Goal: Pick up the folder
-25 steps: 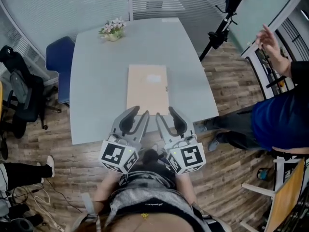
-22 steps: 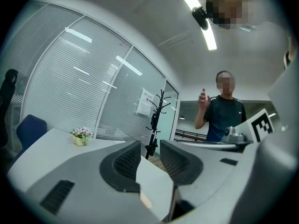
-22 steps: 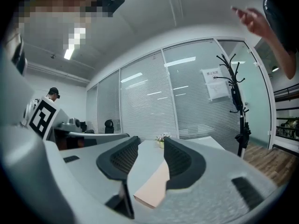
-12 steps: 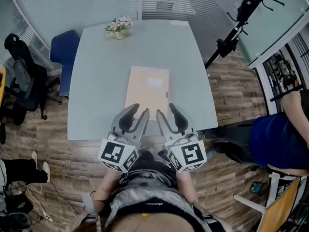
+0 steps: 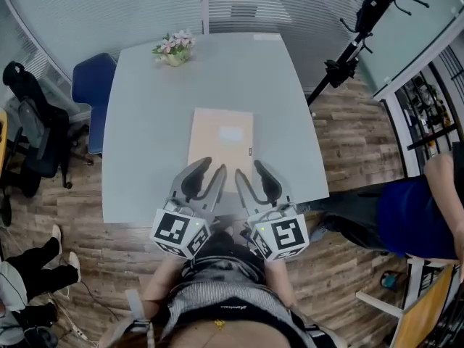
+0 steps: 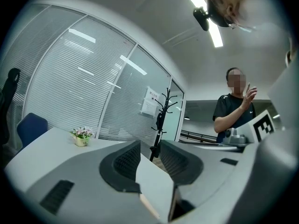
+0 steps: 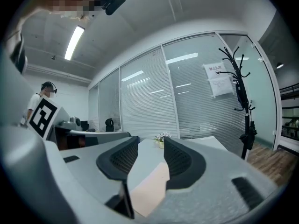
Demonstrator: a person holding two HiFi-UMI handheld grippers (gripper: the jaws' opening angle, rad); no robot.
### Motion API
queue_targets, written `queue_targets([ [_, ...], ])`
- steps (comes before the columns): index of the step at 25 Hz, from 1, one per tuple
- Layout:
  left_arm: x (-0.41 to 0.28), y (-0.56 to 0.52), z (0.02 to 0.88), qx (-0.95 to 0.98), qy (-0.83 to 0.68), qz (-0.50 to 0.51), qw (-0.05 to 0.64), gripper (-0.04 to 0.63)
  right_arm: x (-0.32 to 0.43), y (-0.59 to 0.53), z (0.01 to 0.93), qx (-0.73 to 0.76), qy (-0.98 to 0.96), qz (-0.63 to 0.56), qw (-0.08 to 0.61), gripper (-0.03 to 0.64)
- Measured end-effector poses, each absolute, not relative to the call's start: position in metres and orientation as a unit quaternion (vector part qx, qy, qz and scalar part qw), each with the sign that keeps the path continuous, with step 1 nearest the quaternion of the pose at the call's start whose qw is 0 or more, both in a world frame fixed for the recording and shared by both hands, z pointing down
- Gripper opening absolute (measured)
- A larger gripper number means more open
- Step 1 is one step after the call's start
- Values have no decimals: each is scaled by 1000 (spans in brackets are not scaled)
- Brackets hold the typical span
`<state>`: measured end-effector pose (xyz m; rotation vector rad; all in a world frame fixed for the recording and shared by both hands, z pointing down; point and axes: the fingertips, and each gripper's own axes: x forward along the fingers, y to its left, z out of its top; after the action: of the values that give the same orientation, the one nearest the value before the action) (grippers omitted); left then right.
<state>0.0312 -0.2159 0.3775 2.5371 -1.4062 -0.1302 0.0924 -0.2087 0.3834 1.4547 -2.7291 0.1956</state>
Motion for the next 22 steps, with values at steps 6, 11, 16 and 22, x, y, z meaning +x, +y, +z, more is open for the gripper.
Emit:
queue_targets([
  [6, 30, -253, 376, 878, -461, -48, 117, 109, 93, -244, 384, 490, -869, 64, 28, 175],
  [11, 23, -279, 386, 881, -455, -39, 128, 109, 85, -269, 395, 491, -867, 75, 46, 181],
  [16, 11, -298, 403, 877, -457, -25, 146, 112, 76, -288, 408, 494, -864, 85, 55, 181],
  [22, -1, -315, 437, 867, -465, 0, 176, 117, 76, -303, 442, 505, -852, 98, 93, 181],
])
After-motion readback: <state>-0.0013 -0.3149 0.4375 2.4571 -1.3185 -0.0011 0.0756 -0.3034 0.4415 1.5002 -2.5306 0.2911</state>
